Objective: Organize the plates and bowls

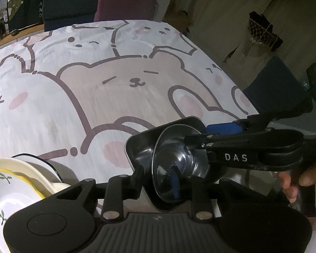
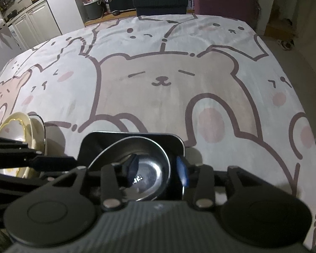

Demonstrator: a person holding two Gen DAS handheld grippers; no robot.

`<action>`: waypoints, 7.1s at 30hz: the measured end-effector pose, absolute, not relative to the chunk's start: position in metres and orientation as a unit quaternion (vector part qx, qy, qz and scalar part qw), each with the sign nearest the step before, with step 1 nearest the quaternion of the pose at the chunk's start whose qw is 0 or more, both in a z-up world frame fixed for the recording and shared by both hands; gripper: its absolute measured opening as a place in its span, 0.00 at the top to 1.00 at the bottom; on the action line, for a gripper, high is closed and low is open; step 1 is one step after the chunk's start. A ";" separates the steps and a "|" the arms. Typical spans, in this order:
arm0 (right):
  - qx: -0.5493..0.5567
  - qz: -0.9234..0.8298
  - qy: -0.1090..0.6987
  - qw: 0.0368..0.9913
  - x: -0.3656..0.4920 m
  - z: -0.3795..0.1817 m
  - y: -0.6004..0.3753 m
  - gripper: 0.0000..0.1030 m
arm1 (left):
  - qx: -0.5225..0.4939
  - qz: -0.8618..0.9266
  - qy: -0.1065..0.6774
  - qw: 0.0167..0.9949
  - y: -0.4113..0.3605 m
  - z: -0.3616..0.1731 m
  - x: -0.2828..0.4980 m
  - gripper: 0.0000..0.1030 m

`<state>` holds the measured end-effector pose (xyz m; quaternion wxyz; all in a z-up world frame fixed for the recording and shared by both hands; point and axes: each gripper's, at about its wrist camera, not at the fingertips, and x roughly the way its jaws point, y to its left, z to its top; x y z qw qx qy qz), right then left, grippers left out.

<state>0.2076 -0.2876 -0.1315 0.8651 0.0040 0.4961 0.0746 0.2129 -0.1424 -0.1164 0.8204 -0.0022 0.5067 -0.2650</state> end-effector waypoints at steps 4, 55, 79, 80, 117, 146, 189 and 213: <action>0.008 0.074 0.491 0.868 0.207 -0.129 -0.288 0.46 | -0.003 -0.265 0.504 0.822 -0.141 -0.115 0.213 0.65; 0.035 0.078 0.514 0.853 0.202 -0.144 -0.335 0.75 | 0.022 -0.200 0.535 0.821 -0.141 -0.140 0.232 0.66; 0.030 0.095 0.516 0.851 0.198 -0.142 -0.329 0.95 | -0.007 -0.206 0.540 0.816 -0.145 -0.143 0.217 0.90; 0.031 0.095 0.516 0.850 0.198 -0.142 -0.330 0.95 | -0.011 -0.205 0.539 0.817 -0.145 -0.143 0.218 0.90; 0.080 0.083 0.492 0.863 0.192 -0.125 -0.337 0.96 | -0.076 -0.205 0.526 0.822 -0.128 -0.125 0.225 0.92; 0.140 0.060 0.532 0.833 0.199 -0.155 -0.359 0.95 | -0.111 -0.206 0.537 0.811 -0.131 -0.153 0.227 0.92; 0.122 0.186 0.421 0.879 0.195 -0.053 -0.230 0.95 | -0.220 -0.122 0.409 0.877 0.028 -0.039 0.183 0.92; 0.144 0.222 0.471 0.841 0.193 -0.084 -0.137 0.94 | -0.323 -0.066 0.437 0.837 0.124 -0.086 0.145 0.93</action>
